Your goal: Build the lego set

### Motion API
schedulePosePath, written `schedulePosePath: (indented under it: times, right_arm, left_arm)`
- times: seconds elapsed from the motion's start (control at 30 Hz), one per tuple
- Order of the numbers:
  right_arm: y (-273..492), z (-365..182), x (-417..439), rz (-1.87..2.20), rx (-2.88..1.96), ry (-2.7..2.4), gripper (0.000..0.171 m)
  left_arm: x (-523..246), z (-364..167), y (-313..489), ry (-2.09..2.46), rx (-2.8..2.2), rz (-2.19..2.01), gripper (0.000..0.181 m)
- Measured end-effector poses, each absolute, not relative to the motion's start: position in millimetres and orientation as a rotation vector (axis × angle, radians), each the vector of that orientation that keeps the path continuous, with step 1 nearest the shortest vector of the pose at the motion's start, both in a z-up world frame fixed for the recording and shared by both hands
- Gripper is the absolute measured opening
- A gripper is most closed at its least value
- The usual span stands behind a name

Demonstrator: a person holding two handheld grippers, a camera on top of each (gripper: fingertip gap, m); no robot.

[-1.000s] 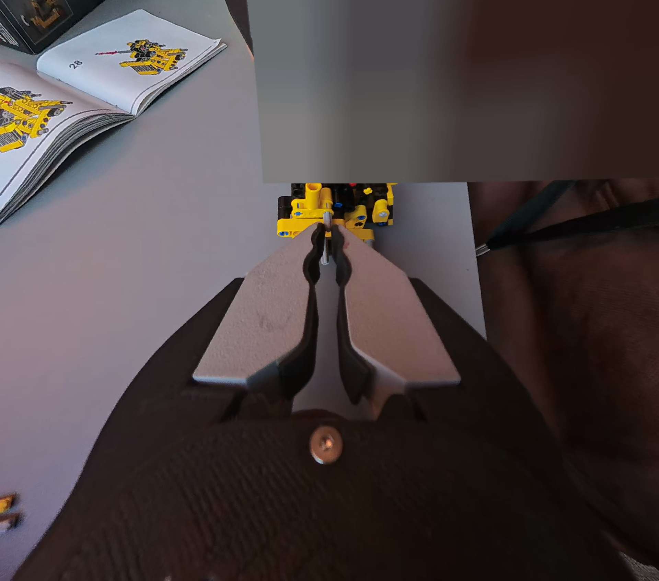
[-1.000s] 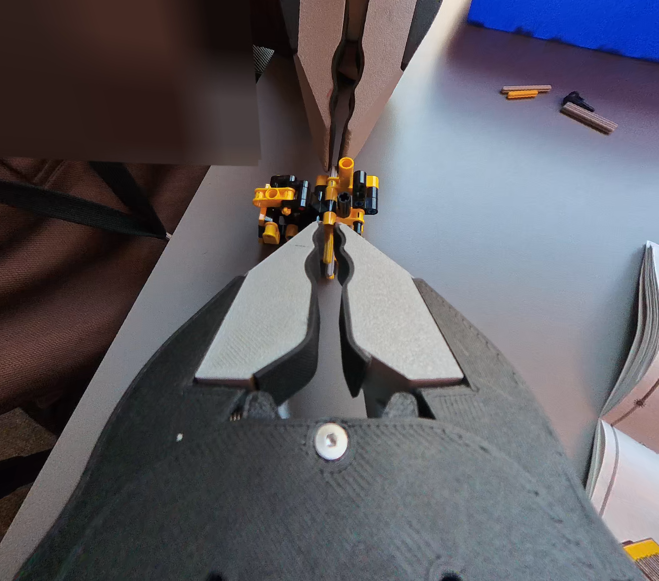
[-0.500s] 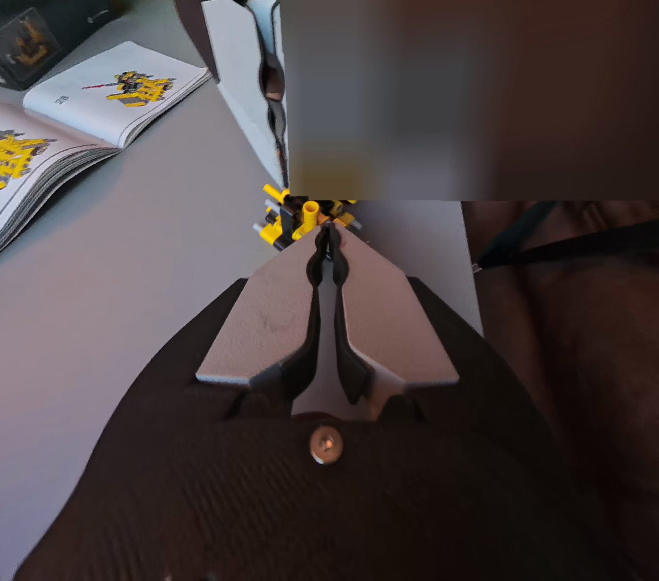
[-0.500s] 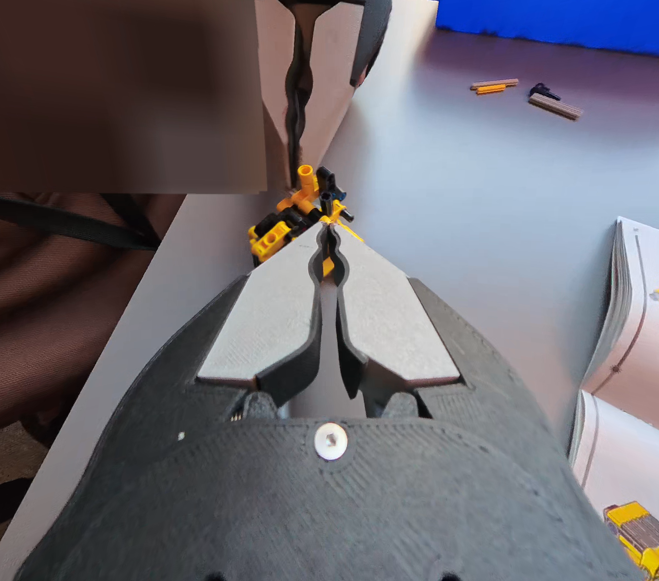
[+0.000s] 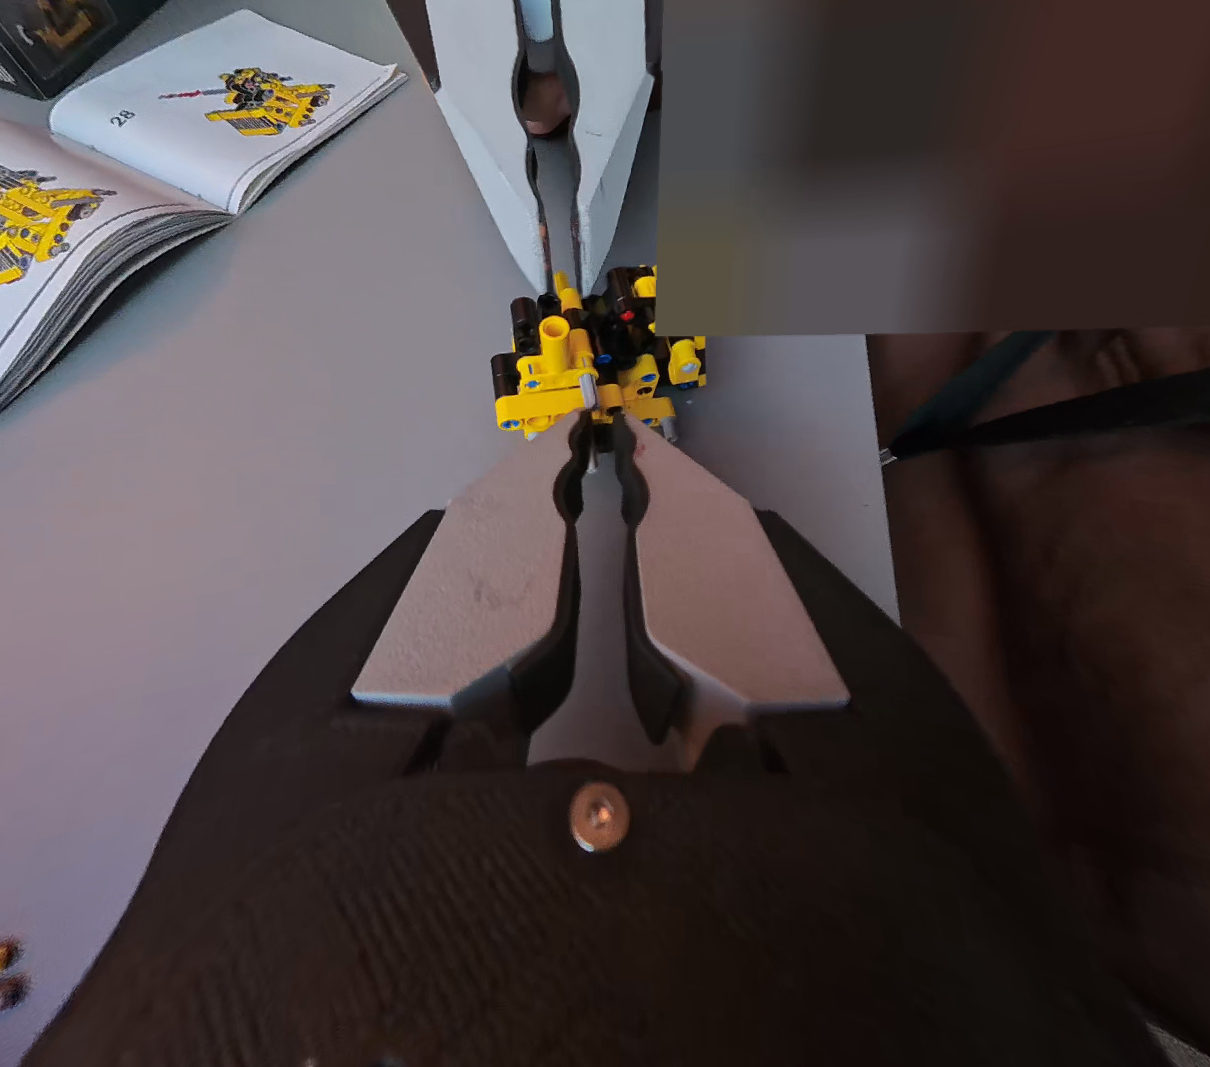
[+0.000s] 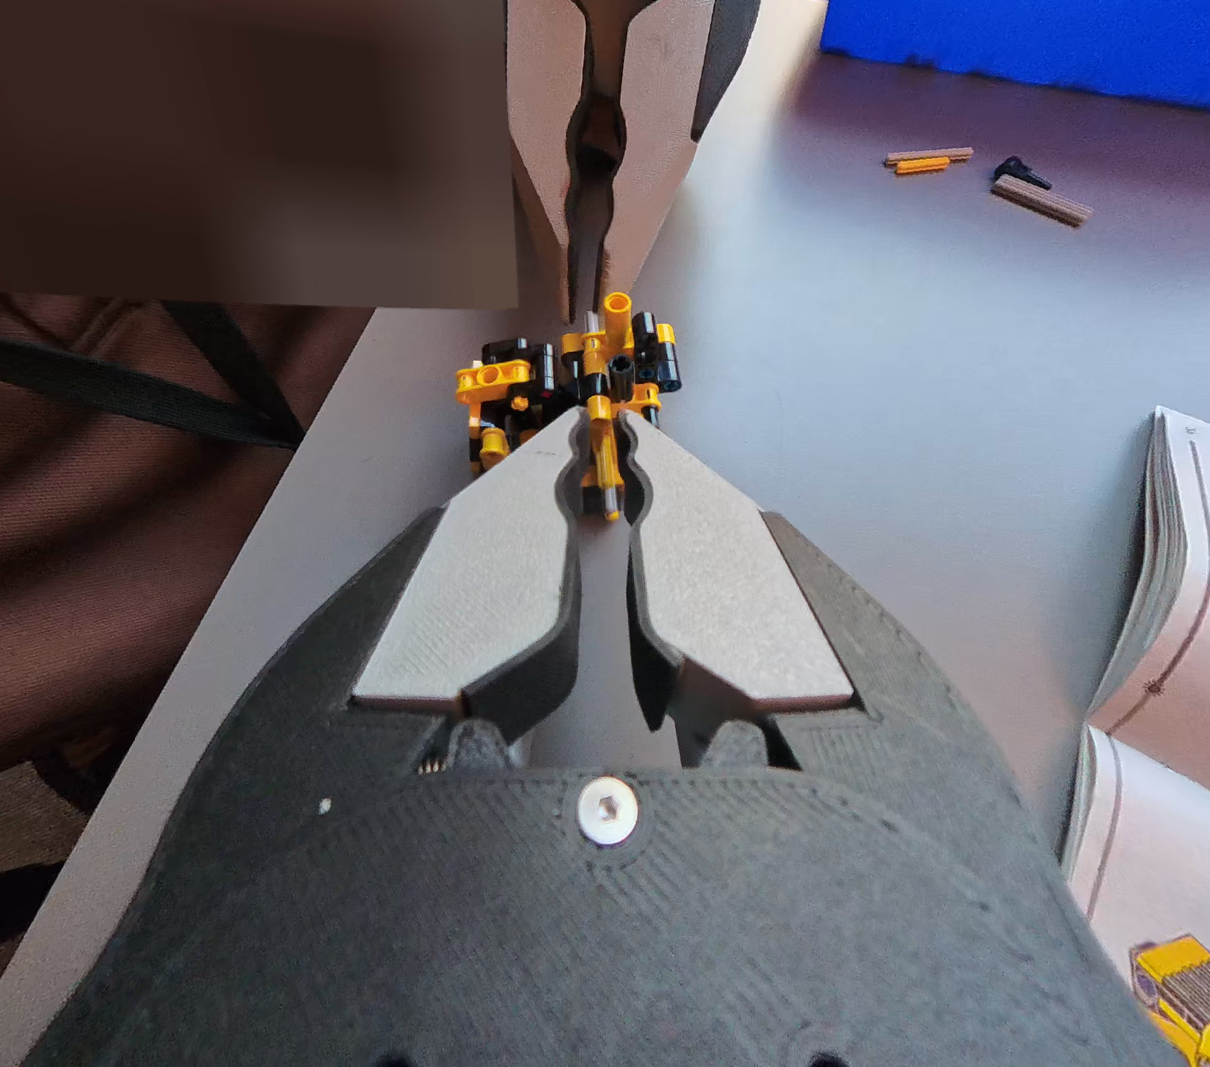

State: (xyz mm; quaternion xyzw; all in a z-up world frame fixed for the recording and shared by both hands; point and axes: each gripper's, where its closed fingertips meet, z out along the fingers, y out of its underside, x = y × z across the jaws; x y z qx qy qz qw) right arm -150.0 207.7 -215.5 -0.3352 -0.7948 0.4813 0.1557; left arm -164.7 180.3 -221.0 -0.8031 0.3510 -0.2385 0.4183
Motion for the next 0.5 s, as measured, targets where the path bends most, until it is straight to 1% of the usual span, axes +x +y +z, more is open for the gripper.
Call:
schedulePosePath:
  times: [0.03,0.5]
  right_arm:
    - [207.1,-215.2,-149.8,1.383,-0.958,-2.278,0.002]
    - [207.1,-215.4,-148.0,1.391,-0.944,-2.285,0.002]
  left_arm:
    - [-164.8,-221.0,180.8,0.879,-2.014,-0.592,0.000]
    - [-164.2,-219.2,182.2,0.863,-2.009,-0.607,0.000]
